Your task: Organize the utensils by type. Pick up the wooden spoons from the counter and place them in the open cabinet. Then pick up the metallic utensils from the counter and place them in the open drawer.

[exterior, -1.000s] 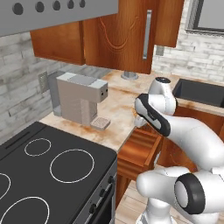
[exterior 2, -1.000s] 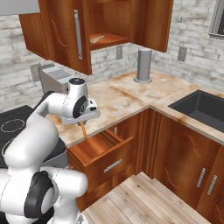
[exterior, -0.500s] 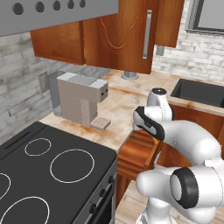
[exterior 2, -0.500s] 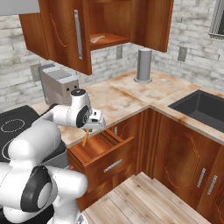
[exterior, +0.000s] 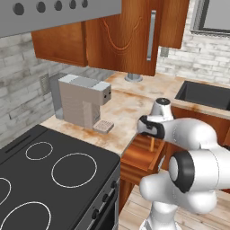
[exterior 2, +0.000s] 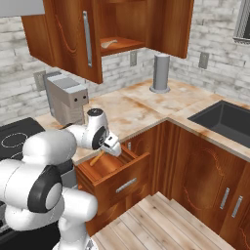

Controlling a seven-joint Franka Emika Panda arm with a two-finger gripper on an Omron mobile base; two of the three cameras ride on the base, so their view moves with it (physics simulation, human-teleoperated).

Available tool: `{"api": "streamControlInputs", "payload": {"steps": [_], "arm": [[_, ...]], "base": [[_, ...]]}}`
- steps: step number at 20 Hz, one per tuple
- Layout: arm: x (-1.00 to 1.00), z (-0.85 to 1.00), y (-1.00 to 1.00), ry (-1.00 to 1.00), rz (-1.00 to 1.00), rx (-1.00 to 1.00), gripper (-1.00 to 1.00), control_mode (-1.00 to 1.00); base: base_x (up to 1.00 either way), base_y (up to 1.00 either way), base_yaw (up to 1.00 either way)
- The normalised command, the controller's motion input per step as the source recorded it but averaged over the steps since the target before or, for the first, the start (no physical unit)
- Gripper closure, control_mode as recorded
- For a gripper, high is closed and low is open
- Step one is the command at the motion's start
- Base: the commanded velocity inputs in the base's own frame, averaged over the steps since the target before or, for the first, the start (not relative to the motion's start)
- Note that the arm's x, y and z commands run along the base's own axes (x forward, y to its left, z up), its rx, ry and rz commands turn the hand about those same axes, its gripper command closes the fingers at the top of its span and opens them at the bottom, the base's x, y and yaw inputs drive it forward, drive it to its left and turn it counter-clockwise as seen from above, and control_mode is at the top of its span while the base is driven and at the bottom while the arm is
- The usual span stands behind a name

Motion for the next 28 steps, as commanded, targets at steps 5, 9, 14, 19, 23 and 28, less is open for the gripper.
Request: {"api": "streamControlInputs", "payload": {"steps": [5,9,14,19,23,28], "arm": [[0.26,-0.29,-0.11,0.0,-0.25,0.24,1.0,-1.0],[0.23,-0.34,-0.07,0.0,-0.18,0.17,1.0,-1.0],[0.17,-0.4,-0.07,0.0,-0.13,0.1,1.0,-1.0],[0.32,-0.29,-0.02,0.0,-0.05,0.02,1.0,-1.0],[0.33,-0.3,0.0,0.02,0.0,0.0,1.0,-1.0],[0.31,-0.35,-0.02,0.08,0.0,0.0,1.0,-1.0]], "base": [[0.0,0.0,0.0],[0.0,0.0,0.0],[0.0,0.0,0.0],[0.0,0.0,0.0],[0.0,0.0,0.0],[0.0,0.0,0.0]]}}
